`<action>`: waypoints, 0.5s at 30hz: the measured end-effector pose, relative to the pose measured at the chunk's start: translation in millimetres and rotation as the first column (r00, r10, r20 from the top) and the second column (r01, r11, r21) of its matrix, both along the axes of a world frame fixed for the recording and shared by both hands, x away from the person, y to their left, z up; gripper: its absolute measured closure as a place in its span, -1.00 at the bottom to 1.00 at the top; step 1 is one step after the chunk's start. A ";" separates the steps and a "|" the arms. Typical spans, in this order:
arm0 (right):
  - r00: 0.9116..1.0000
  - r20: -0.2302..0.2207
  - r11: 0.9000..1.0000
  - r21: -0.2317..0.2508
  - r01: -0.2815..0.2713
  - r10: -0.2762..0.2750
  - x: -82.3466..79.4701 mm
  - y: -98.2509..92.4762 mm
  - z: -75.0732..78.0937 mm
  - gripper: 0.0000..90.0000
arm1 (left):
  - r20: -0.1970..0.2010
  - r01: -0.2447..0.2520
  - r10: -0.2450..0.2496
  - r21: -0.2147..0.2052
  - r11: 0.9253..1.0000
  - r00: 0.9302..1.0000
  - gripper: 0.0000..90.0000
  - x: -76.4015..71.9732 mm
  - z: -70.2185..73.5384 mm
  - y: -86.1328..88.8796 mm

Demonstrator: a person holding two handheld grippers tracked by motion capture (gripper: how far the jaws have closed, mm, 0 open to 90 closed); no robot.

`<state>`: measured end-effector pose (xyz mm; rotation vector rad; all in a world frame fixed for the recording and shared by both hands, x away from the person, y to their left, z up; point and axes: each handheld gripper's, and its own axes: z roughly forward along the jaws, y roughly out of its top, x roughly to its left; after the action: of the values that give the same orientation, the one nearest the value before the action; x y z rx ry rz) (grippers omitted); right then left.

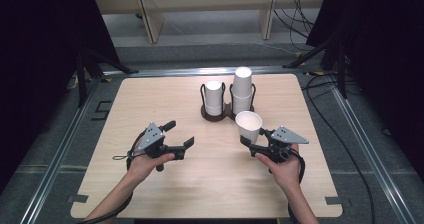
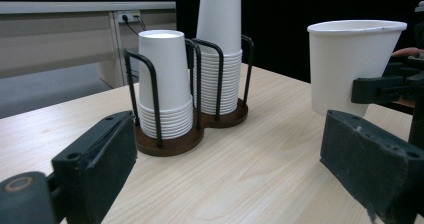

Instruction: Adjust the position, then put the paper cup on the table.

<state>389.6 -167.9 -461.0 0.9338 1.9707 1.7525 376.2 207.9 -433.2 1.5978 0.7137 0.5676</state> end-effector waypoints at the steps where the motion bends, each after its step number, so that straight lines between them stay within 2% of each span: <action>1: 1.000 0.007 1.000 0.010 0.003 -0.003 1.4 0.3 0.1 -0.28 | 0.003 -0.005 0.005 -0.002 1.000 1.000 -0.83 -0.1 -0.4 1.1; 2: 1.000 0.014 1.000 0.015 0.005 -0.005 1.5 -0.8 0.7 -0.28 | 0.002 -0.010 0.010 0.001 1.000 1.000 -0.83 -0.2 -1.2 2.2; 4: 1.000 0.007 1.000 -0.005 0.008 -0.008 1.3 -3.1 1.3 -0.28 | 0.001 -0.015 0.015 0.012 1.000 1.000 -0.83 -0.9 -3.3 3.5; 5: 1.000 0.014 1.000 -0.012 0.002 -0.002 2.0 -3.8 0.5 -0.28 | 0.009 -0.012 0.012 -0.003 1.000 1.000 -0.83 -0.6 -5.4 3.1; 6: 1.000 0.012 1.000 0.005 0.001 -0.001 1.8 -3.3 -1.3 -0.28 | 0.004 -0.012 0.012 -0.017 1.000 1.000 -0.83 -1.2 -7.1 3.5; 7: 1.000 0.006 1.000 0.001 0.000 0.000 1.4 -4.1 -2.4 -0.28 | 0.007 -0.017 0.017 -0.007 1.000 1.000 -0.83 -1.7 -8.3 5.5; 8: 1.000 0.001 1.000 -0.024 0.001 -0.001 0.7 -5.3 -3.3 -0.28 | 0.002 -0.023 0.023 0.007 1.000 1.000 -0.83 -2.9 -8.5 7.1; 9: 1.000 -0.014 0.999 -0.031 0.009 -0.009 -1.3 -5.4 -3.5 -0.28 | 0.006 -0.020 0.020 -0.014 1.000 1.000 -0.83 -3.2 -10.8 7.3; 10: 1.000 -0.009 0.999 -0.048 0.003 -0.003 -1.5 -6.3 -4.4 -0.28 | 0.009 -0.020 0.020 -0.011 1.000 1.000 -0.83 -4.2 -12.3 8.6; 11: 1.000 -0.008 0.999 -0.048 -0.009 0.008 -1.9 -5.9 -5.5 -0.28 | 0.011 -0.022 0.022 -0.002 1.000 1.000 -0.83 -5.2 -13.9 10.1; 12: 1.000 -0.020 0.998 -0.062 -0.007 0.005 -3.3 -7.0 -6.3 -0.28 | -0.010 -0.031 0.031 0.015 0.999 0.999 -0.83 -8.1 -15.2 11.8; 13: 0.999 -0.047 0.998 -0.063 0.004 -0.007 -6.1 -6.6 -6.7 -0.28 | -0.012 -0.032 0.032 0.023 0.999 0.999 -0.83 -9.3 -17.5 12.7; 14: 0.999 -0.033 0.996 -0.084 0.001 -0.004 -5.0 -7.9 -8.0 -0.28 | 0.005 -0.027 0.027 0.006 1.000 1.000 -0.83 -8.6 -21.0 12.2; 15: 1.000 -0.026 0.996 -0.090 -0.007 0.005 -4.8 -8.6 -8.8 -0.28 | -0.017 -0.041 0.041 0.030 0.999 0.999 -0.83 -11.7 -22.1 13.6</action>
<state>384.8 -176.5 -469.8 0.9255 2.0521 1.6477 364.6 221.5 -455.3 1.6205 0.7557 0.5975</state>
